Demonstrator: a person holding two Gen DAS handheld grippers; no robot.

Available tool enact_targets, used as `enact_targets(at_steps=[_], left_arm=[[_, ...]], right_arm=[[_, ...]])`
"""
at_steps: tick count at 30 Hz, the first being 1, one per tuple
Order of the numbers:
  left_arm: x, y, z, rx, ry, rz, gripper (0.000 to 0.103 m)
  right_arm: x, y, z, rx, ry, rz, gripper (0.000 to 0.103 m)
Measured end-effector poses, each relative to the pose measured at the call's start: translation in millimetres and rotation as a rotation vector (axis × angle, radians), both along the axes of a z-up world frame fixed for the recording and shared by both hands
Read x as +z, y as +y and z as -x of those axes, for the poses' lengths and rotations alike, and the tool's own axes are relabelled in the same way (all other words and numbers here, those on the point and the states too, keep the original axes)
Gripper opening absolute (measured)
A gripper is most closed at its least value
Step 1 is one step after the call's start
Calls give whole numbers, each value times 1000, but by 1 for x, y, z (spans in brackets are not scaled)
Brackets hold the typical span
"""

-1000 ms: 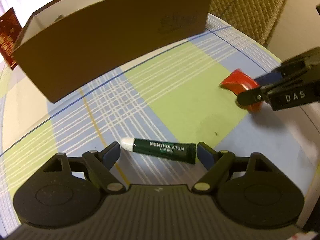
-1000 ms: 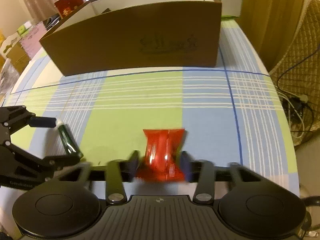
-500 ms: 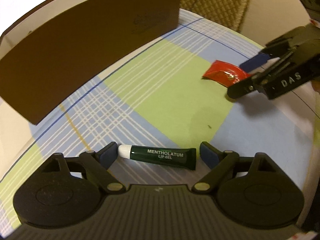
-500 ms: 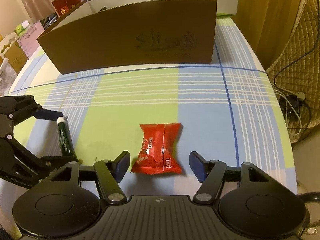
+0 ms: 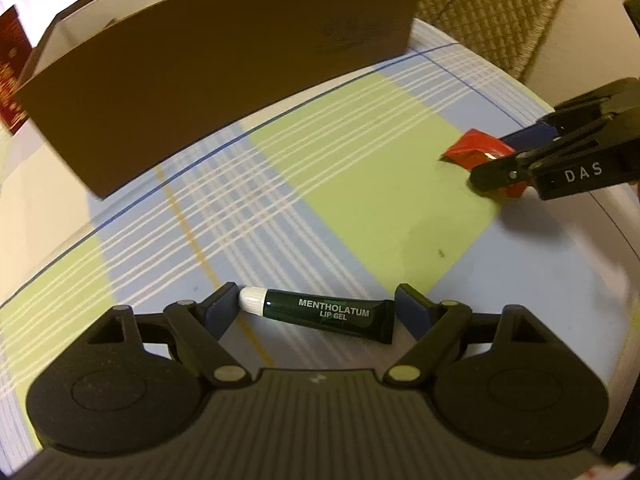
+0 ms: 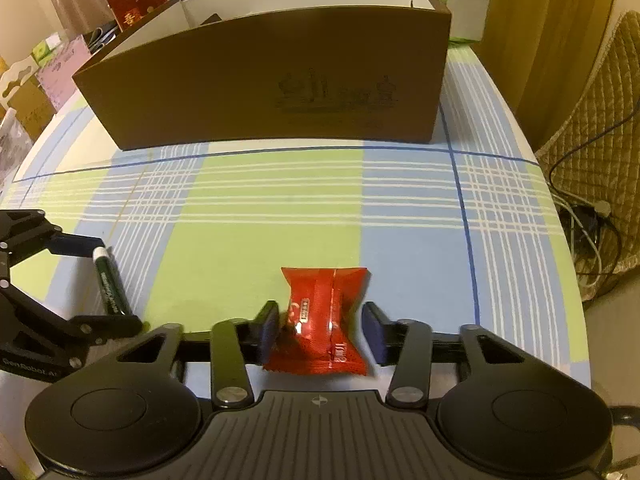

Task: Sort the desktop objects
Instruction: 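Lift the lip gel and red packet and carry them toward the box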

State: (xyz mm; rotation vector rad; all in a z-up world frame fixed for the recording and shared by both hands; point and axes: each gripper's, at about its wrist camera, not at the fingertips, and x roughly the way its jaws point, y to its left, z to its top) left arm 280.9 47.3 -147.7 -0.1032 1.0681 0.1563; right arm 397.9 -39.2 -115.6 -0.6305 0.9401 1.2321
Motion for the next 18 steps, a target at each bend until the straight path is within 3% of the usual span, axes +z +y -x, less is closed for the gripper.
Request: enact_targets(at_steps=[9,18], left_arm=[[5,11,19,97,10,-21,81],[40,18,27,148,-72,-3,81]], right_arm=[[-2,0,10,44,-20,14,26],[15,3,18,76,31,-28,25]])
